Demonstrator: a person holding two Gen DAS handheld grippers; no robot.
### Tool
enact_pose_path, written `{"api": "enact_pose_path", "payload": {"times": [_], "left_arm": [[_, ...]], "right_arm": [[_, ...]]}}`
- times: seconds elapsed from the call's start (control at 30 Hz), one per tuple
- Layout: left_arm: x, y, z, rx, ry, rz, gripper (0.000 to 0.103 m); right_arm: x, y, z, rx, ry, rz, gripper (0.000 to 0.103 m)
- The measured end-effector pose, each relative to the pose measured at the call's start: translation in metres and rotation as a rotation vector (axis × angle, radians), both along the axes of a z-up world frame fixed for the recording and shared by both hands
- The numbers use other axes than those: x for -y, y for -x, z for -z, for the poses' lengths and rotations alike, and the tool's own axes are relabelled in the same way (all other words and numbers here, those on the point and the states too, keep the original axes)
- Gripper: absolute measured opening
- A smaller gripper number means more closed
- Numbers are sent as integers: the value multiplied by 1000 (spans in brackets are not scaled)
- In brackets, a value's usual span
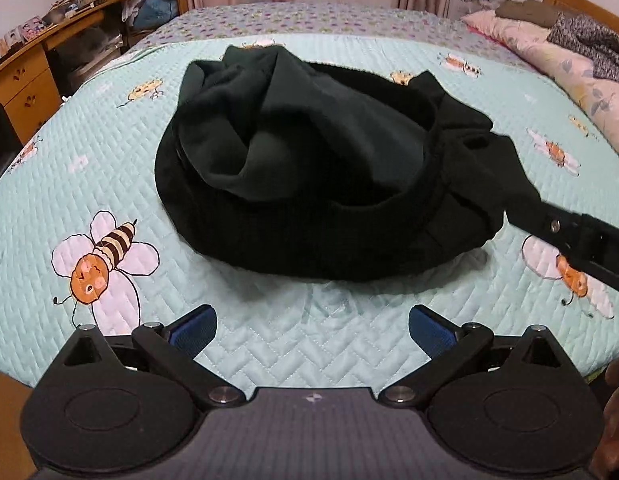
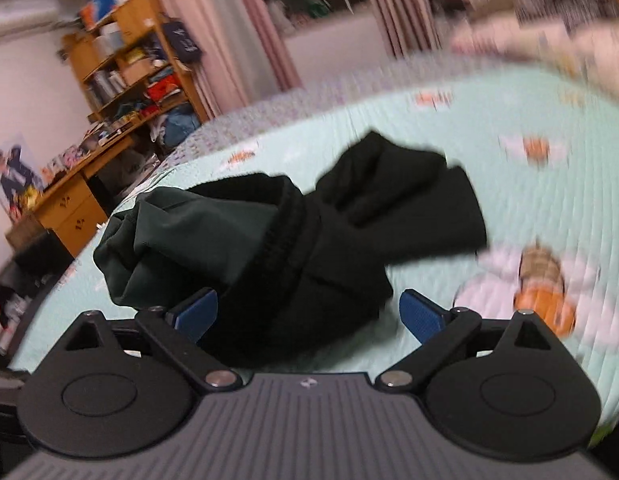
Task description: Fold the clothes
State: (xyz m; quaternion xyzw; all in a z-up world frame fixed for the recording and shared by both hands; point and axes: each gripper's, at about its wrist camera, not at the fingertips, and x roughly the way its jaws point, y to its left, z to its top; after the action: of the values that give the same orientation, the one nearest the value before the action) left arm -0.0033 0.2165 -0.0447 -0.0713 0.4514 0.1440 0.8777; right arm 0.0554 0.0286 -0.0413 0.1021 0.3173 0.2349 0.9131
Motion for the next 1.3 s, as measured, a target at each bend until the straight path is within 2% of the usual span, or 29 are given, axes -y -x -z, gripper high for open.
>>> {"api": "enact_pose_path", "payload": {"times": [0.1,0.33,0.57,0.8,0.93,0.97,1.0,1.07,1.23,1.3], "left_arm": [[-5,-4,5,-13,2,-7,102],[-18,-14,14,-26,15,-20,102],[-27,-22,22,-47,23,-25,102],[-38,-27,28,-63,37,-40,102],[-43,-29,31,-71,46,-46,102],[-43,-29,30,-70,48,-44,102],[-44,-30,30,-70,51,-42,102],[-45,-30,30,-70,62,-39,102],[-44,-31,30,-71,76,-37,102],[-43,-31,29,-71,74,-35,102]], "right_arm": [[-8,-5,3,65,43,-19,98],[-30,-16,11,116,79,-36,97],[-50,-36,21,109,118,-50,97],[-72,-59,29,95,101,-63,98],[-88,-76,44,58,176,-61,97],[-91,-78,47,58,193,-55,93],[-93,-78,49,57,203,-52,81],[-93,-79,51,57,201,-68,72],[-90,-76,48,67,195,-86,68],[-89,-74,47,71,193,-94,63]]}}
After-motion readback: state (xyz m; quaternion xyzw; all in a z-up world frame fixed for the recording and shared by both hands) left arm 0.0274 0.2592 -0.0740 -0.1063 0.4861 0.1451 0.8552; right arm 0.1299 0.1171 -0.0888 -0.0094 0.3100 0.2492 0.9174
